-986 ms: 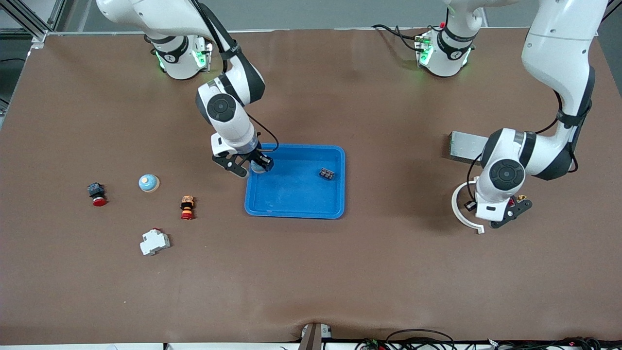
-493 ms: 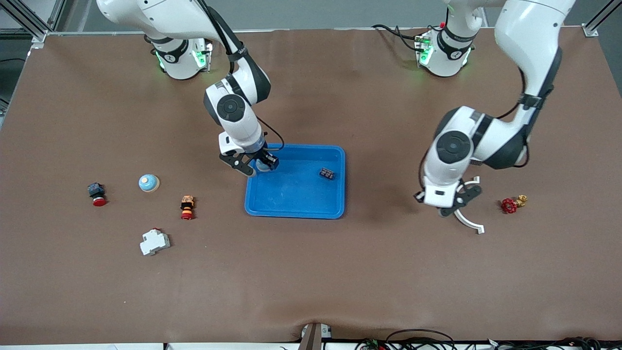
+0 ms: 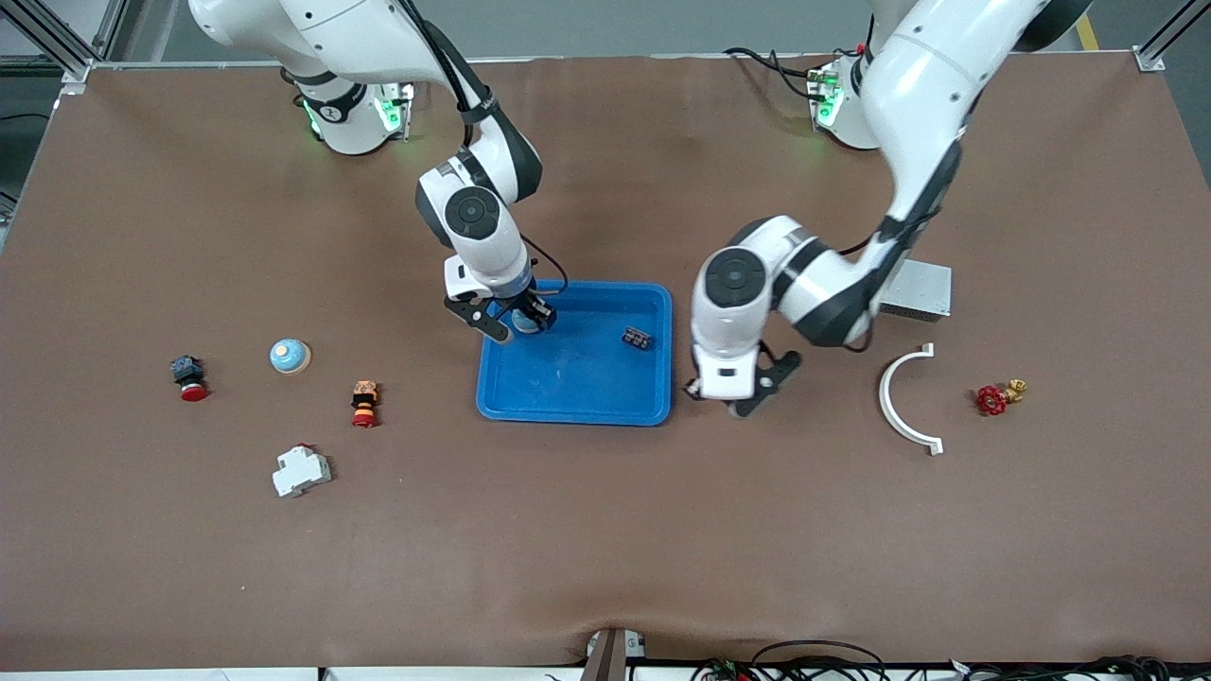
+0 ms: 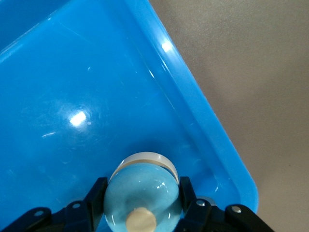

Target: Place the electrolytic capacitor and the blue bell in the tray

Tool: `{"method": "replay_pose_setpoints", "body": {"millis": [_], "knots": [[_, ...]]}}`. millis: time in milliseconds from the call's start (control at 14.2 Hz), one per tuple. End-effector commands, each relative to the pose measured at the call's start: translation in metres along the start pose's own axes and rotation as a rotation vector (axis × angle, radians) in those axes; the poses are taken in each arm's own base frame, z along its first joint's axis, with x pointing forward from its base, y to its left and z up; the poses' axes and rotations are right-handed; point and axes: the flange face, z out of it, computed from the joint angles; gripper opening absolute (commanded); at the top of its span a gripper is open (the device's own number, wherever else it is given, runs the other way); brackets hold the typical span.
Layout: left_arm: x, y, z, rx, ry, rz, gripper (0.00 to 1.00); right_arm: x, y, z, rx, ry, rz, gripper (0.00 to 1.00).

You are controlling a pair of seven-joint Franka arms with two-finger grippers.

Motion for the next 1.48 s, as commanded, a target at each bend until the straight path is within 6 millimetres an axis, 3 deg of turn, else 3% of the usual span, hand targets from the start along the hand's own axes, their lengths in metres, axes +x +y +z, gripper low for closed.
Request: {"method": "replay_pose_setpoints", "body": {"millis": [0, 211, 634, 986, 1057, 1198, 1268, 1409], "knots": [[-0.018, 0.032, 0.001, -0.048, -0.019, -0.007, 0.0, -0.003, -0.009, 0.001, 0.007, 0.005, 0.014, 0.0], [-0.044, 0.039, -0.005, -0.067, -0.019, 0.019, 0.0, -0.006, -0.014, 0.007, 0.004, 0.005, 0.021, 0.0], [-0.078, 0.045, 0.01, -0.089, -0.044, 0.031, 0.0, -0.005, -0.016, 0.018, -0.004, 0.006, 0.022, 0.0], [-0.084, 0.045, 0.03, -0.104, -0.061, 0.035, 0.01, -0.003, -0.018, 0.023, 0.008, 0.013, 0.022, 0.0], [-0.084, 0.046, 0.029, -0.106, -0.061, 0.036, 0.25, -0.003, -0.018, 0.026, 0.008, 0.014, 0.025, 0.0], [-0.075, 0.046, 0.024, -0.114, -0.051, 0.047, 1.0, -0.003, -0.02, 0.031, 0.004, 0.013, 0.043, 0.0], [-0.068, 0.047, 0.017, -0.123, -0.049, 0.038, 1.0, -0.002, -0.022, 0.031, 0.007, 0.014, 0.056, 0.0], [-0.041, 0.046, -0.006, -0.143, -0.023, 0.014, 1.0, -0.001, -0.023, 0.031, 0.006, 0.015, 0.067, 1.0]]}}
